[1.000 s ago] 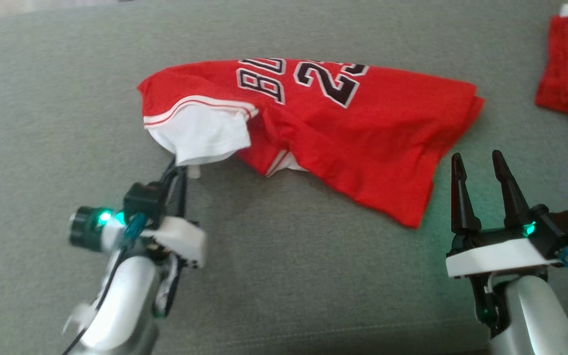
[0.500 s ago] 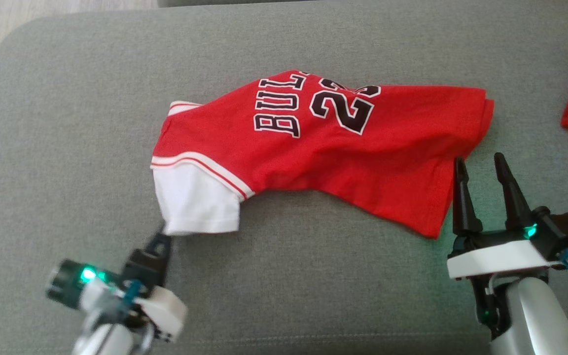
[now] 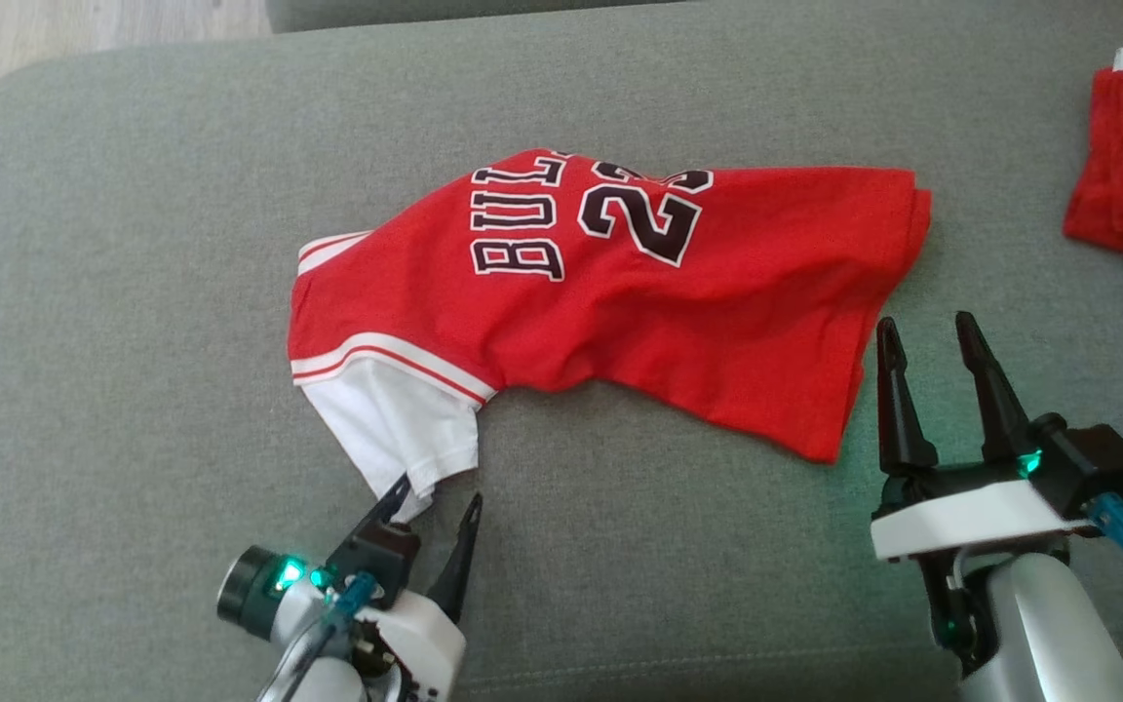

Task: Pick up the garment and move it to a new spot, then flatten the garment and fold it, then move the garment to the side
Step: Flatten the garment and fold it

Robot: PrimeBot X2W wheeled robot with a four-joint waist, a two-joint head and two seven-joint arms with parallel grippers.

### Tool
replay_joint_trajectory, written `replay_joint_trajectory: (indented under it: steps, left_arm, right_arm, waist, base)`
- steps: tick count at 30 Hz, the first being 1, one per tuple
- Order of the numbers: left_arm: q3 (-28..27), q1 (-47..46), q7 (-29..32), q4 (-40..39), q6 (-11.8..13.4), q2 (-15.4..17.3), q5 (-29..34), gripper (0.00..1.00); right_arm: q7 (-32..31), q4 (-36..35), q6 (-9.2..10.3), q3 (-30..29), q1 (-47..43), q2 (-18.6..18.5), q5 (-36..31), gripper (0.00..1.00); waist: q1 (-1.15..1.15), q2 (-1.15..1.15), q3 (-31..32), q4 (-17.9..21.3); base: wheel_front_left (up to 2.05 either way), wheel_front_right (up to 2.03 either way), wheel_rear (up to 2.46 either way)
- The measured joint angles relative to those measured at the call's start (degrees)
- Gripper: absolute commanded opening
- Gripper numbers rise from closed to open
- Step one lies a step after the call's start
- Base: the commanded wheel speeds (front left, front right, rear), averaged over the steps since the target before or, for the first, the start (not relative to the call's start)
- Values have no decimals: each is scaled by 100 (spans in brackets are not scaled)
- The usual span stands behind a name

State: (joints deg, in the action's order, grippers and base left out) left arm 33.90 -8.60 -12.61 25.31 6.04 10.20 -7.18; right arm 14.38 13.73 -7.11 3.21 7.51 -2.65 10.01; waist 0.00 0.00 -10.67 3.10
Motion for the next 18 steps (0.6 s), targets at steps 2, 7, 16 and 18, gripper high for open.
replay_joint_trajectory:
  steps: [2,7,16,18]
  left_arm:
    - [-60,4,-74,-10,0,-53,-96,100]
    - [-277,51,-158,-432,9,-119,-311,100]
    - [-739,477,-164,-1388,260,-166,-508,100]
    - [-905,516,-166,-1401,332,-181,-522,100]
  right_arm:
    - [0,0,0,-24,-3,0,0,100]
    - [0,-2,0,-209,-71,0,-49,100]
    - [0,51,0,-545,-310,1,-163,100]
    - [0,116,0,-537,-331,1,-162,100]
  waist:
    - [0,0,30,2]
    - [0,0,115,-75]
    - [0,0,411,-253]
    - [0,0,524,-274]
  base:
    - [0,0,0]
    - [0,0,0]
    - [0,0,0]
    - [0,0,0]
